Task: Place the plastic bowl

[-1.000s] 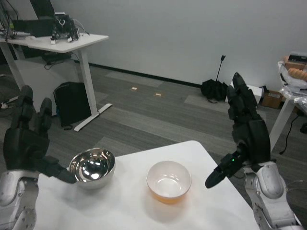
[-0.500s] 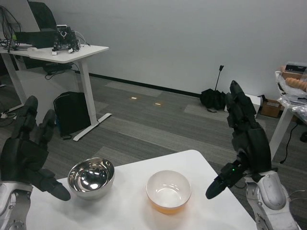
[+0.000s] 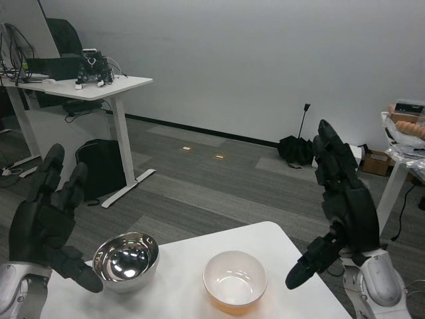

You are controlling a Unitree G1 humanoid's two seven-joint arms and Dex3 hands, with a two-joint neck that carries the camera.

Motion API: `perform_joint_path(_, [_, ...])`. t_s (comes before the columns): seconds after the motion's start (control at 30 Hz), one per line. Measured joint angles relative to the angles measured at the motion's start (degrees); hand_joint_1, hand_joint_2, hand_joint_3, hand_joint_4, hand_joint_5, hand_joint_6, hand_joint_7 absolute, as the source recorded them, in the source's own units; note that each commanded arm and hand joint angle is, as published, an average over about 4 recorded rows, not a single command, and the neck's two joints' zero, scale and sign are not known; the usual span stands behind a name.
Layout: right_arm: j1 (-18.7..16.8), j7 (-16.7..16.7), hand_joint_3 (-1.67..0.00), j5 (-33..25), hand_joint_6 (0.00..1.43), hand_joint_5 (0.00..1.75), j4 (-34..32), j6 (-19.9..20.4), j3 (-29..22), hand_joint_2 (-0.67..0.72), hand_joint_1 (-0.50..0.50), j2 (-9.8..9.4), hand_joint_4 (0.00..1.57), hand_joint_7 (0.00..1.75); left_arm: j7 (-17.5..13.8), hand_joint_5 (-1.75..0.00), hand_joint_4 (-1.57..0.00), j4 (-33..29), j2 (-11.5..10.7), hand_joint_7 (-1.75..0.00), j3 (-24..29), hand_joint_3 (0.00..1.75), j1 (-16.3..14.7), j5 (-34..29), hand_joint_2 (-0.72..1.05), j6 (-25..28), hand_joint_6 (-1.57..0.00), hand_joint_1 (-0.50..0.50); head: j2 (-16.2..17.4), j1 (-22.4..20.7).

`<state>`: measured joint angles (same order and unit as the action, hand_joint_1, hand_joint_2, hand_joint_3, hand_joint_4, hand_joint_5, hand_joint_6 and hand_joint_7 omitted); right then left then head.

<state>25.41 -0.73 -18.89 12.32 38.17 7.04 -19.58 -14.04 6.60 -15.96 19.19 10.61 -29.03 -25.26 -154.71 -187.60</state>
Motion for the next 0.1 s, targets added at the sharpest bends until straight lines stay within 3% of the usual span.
perform_joint_path(0.1, [-0.1, 0.0, -0.03, -0.3, 0.00, 0.19, -0.1, 0.0, 0.0, 0.47, -0.46, -0.02, 0.44, 0.14, 0.0, 0.00, -0.19, 0.0, 0.0, 0.00, -0.1, 0.00, 0.0, 0.0, -0.55, 0.0, 0.00, -0.28, 0.0, 0.2])
